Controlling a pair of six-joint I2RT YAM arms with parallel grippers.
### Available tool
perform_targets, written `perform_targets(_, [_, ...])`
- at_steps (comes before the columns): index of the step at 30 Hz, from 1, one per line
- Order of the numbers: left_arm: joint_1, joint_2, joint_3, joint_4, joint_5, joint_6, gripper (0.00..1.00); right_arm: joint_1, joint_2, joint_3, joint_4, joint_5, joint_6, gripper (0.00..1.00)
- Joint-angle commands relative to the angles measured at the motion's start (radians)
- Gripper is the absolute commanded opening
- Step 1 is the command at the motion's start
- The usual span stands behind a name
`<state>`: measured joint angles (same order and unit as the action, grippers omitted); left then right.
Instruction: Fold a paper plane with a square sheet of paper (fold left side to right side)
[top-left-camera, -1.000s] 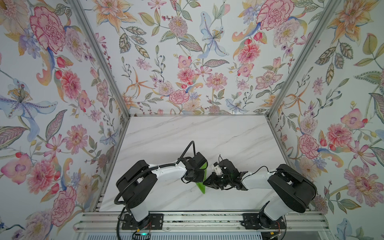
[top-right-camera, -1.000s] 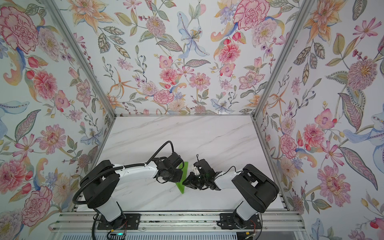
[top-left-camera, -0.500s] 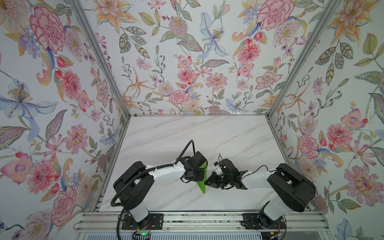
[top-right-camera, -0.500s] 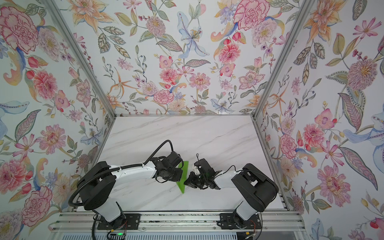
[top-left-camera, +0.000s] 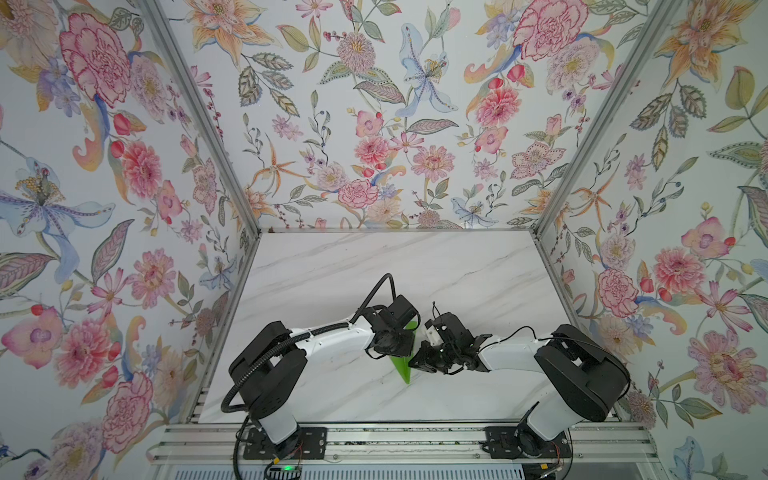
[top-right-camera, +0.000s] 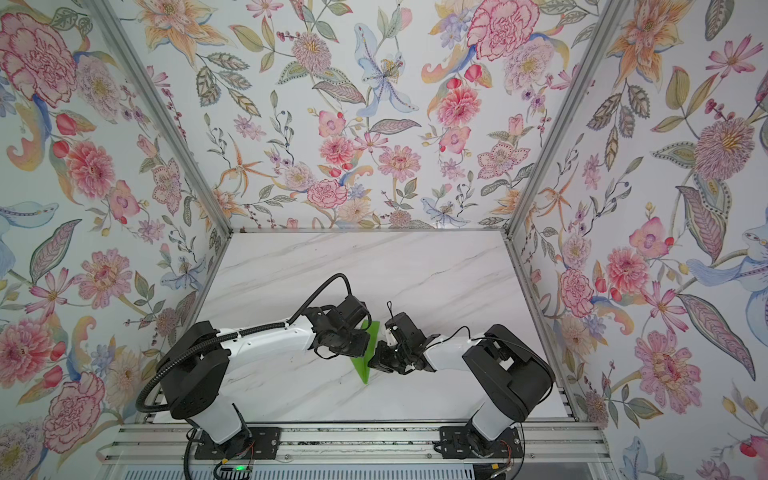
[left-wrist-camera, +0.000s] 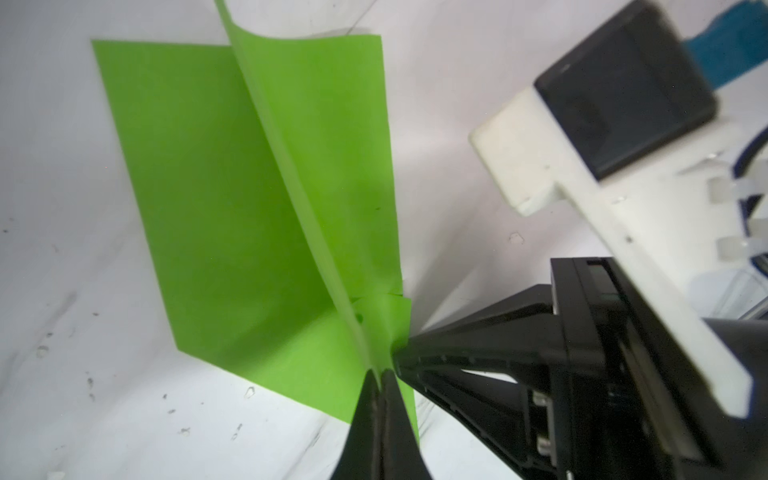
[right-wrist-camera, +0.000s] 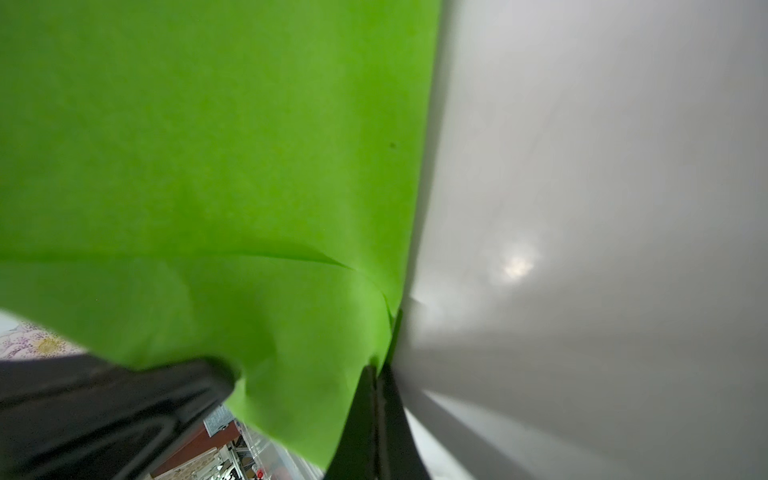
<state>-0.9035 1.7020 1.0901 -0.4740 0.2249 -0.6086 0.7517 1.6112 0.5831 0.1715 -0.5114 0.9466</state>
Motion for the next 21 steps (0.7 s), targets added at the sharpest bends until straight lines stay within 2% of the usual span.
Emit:
perform_targets(1, [-0.006,0.039,0.037,-0.04,0.022,0.036,0.0,0.008,0.025,0.014,-0.089,0.036,-0.044,0.0])
perform_targets(21, [-0.001,0.142,0.084,-0.022,0.015,0.063,0.0,0.007,0.025,0.036,-0.133,0.034,-0.074,0.0])
